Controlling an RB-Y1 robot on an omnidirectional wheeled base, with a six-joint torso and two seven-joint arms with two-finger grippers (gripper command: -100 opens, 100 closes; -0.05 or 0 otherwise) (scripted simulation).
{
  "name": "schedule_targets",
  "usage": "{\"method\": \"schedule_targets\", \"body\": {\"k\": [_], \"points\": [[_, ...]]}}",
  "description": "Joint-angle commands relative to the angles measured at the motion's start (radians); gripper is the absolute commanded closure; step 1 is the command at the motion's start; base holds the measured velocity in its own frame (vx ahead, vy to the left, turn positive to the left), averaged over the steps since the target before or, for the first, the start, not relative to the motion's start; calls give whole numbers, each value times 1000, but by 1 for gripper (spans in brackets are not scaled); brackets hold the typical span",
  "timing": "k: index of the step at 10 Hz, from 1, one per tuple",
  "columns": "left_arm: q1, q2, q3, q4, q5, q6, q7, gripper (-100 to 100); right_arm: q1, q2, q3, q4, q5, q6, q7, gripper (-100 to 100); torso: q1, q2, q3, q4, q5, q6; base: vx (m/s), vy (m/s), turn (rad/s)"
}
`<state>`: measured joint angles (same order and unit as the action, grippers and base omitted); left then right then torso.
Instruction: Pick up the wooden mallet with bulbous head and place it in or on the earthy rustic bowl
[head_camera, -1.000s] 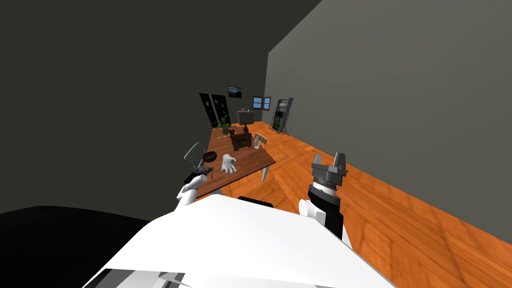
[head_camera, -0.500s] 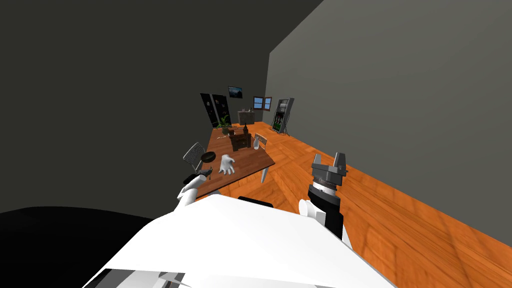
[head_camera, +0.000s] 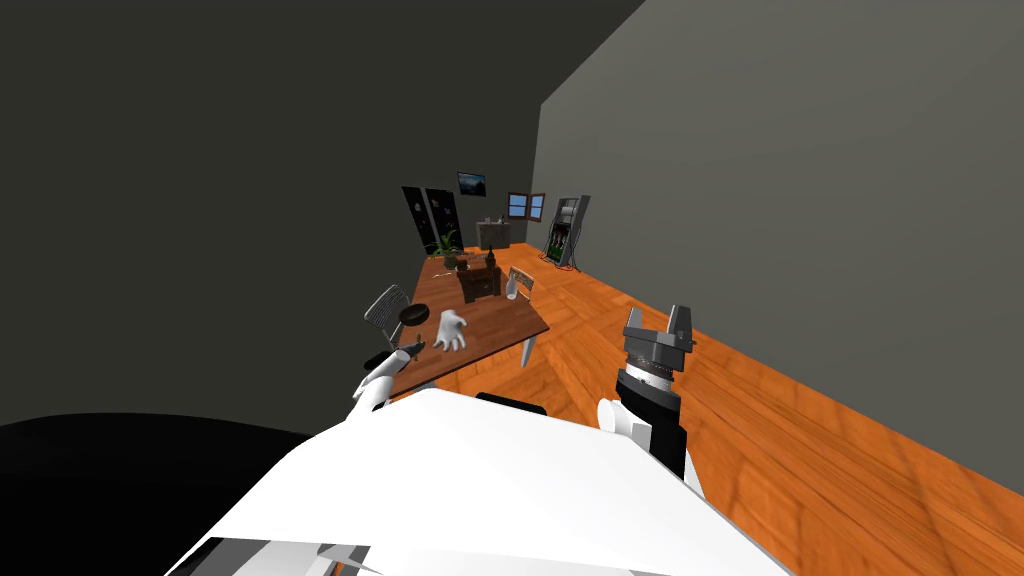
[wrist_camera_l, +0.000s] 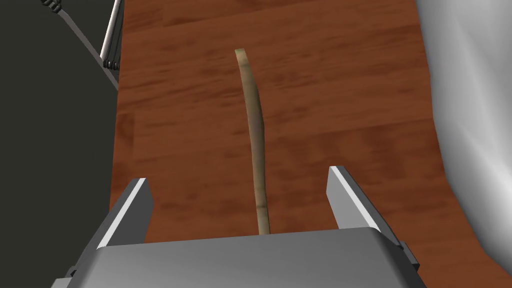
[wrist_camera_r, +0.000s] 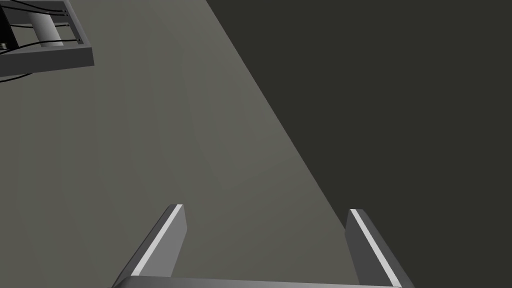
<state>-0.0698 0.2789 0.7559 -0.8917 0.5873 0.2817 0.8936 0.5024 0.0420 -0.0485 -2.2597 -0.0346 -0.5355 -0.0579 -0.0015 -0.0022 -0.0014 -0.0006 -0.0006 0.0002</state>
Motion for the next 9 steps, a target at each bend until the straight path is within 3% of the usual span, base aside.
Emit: {"method": "schedule_targets", "body": {"k": [1,2,3,4,6,7,8,9], "points": [[-17,13,22,39,11,26,24,-100,0,0,0,0,0,0,0,0,0,0,0,0,0,0,40,-45,23],[-8,9,11,22,11,14,13,-100,0,0,0,0,0,0,0,0,0,0,0,0,0,0,19,-21,8],[-9,10,13,25,12,18,16,0,0,0,0,0,0,0,0,0,1,1,0,0,0,0,0,0,0],[-10,-12,6,37,13,-14,7,-100,0,0,0,0,0,0,0,0,2,2,1,0,0,0,46,64,5],[-10,-27,1,46,14,-36,1,-100,0,0,0,0,0,0,0,0,8,-1,0,0,2,0,49,104,-5],[-8,-27,7,33,5,-22,6,-100,0,0,0,0,0,0,0,0,9,-1,0,0,2,0,21,48,-7],[-7,-29,7,32,5,-25,6,100,0,0,0,0,0,0,0,0,6,0,0,0,1,0,4,9,-1],[-7,-29,7,32,5,-25,6,100,0,0,0,0,0,0,0,0,4,2,1,0,1,0,0,0,0]]}}
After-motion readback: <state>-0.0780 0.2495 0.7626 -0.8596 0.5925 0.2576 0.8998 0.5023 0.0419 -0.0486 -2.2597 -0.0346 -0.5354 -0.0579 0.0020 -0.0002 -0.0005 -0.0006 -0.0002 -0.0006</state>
